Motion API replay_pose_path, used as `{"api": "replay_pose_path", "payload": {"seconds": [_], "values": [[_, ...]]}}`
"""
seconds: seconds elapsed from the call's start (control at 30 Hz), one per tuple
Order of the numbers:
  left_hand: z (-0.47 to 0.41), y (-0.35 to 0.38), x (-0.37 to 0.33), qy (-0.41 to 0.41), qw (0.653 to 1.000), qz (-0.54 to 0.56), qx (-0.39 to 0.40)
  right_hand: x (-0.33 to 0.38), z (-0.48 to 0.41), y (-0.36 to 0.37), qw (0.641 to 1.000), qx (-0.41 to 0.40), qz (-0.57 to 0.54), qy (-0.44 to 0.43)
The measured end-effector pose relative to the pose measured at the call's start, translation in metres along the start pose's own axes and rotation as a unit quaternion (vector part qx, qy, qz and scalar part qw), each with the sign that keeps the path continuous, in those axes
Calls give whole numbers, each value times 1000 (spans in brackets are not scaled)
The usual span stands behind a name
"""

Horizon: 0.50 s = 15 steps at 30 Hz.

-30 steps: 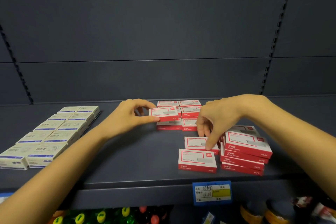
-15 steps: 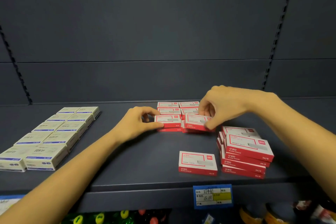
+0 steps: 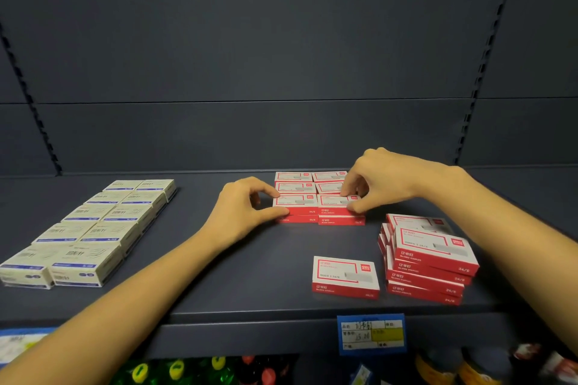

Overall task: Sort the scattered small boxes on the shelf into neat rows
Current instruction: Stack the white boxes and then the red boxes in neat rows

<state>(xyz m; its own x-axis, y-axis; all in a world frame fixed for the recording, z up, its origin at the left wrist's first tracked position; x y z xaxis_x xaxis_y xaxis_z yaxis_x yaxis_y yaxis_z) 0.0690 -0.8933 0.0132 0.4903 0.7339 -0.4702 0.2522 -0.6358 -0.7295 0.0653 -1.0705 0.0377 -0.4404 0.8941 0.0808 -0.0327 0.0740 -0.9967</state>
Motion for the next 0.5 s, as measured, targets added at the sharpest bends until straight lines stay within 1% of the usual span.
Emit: {"api": "replay_pose_path", "payload": {"seconds": [0.13, 0.2, 0.23, 0.3, 0.37, 0.43, 0.5], "values": [[6, -7, -22, 47, 998, -48, -17, 3, 11, -4, 999, -10, -31, -3], [13, -12, -42, 75, 997, -12, -6, 3, 23, -11, 998, -24, -60, -2], [19, -10, -52, 89, 996, 16, 24, 4, 30, -15, 997, -31, -74, -4], [34, 1, -72, 116, 986, 47, 113, 5, 47, -24, 994, -42, -97, -10], [51, 15, -81, 127, 974, 31, 184, 5, 66, -30, 991, -50, -122, -14], [62, 25, -84, 134, 969, 0, 209, 3, 85, -37, 987, -58, -151, -17], [68, 30, -87, 144, 966, -7, 215, 1, 102, -42, 982, -60, -175, -26]]}}
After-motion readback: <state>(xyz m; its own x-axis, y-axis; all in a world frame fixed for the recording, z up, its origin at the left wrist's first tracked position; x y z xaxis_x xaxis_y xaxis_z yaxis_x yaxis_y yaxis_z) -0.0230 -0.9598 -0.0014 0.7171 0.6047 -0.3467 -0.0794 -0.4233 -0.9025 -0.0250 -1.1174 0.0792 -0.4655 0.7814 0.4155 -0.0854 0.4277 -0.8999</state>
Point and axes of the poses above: each hand's wrist, its own z-axis away from the middle knuckle, its own y-axis out of the palm, x = y × z, the point moved 10 cm from there along -z, towards the middle knuckle, and after that the axes turned 8 degrees about -z, right-handed, at the moved point
